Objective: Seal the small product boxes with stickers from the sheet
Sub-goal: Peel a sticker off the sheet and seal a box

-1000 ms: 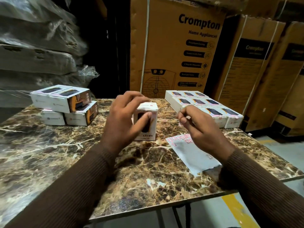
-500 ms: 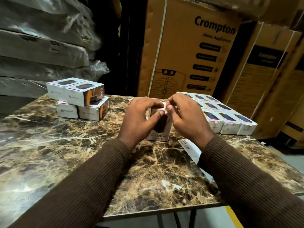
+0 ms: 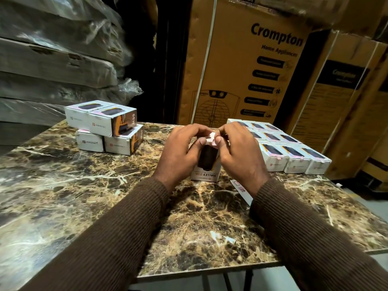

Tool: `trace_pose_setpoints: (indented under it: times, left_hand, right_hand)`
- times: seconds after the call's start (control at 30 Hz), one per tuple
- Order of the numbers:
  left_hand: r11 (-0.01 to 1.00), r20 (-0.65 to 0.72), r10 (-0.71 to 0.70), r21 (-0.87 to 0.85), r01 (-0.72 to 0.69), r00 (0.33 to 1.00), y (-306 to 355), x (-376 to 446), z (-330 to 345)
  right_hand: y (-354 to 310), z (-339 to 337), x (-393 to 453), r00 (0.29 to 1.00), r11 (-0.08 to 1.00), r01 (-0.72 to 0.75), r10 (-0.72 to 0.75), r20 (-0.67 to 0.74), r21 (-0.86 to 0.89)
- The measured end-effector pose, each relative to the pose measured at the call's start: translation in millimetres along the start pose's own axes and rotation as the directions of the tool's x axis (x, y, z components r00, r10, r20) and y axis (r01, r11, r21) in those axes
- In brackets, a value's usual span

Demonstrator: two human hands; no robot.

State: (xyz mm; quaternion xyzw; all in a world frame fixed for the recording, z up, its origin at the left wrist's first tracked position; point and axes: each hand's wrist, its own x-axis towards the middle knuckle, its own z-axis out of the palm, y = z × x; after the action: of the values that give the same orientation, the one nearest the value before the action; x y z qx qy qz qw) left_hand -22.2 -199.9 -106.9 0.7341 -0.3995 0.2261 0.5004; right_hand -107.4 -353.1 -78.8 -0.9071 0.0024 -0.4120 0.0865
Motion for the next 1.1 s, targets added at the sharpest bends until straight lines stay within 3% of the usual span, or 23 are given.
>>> trace_pose_setpoints:
  times: [0.27, 0.87, 1.1]
  left_hand:
    - [0.999, 0.019, 0.021, 0.036, -0.022, 1.0, 7.0, -1.9, 2.3]
    - [0.999, -0.02, 0.005, 0.054, -0.004, 1.0, 2.7, -0.6, 5.4]
    - [0.999, -0.012, -0.007, 0.032, 0.007, 1.0, 2.3, -0.5, 5.4]
  right_hand:
    - [-0.8, 1.2, -2.8, 1.0, 1.0, 0.006, -0.006, -0.02, -0.005]
    - [6.8, -6.3, -5.8, 0.996, 0.978, 0.076, -0.067, -0.052, 0.195]
    - [5.8, -1.0, -8.1, 0.994, 0.991, 0.096, -0.09, -0.067, 0.098]
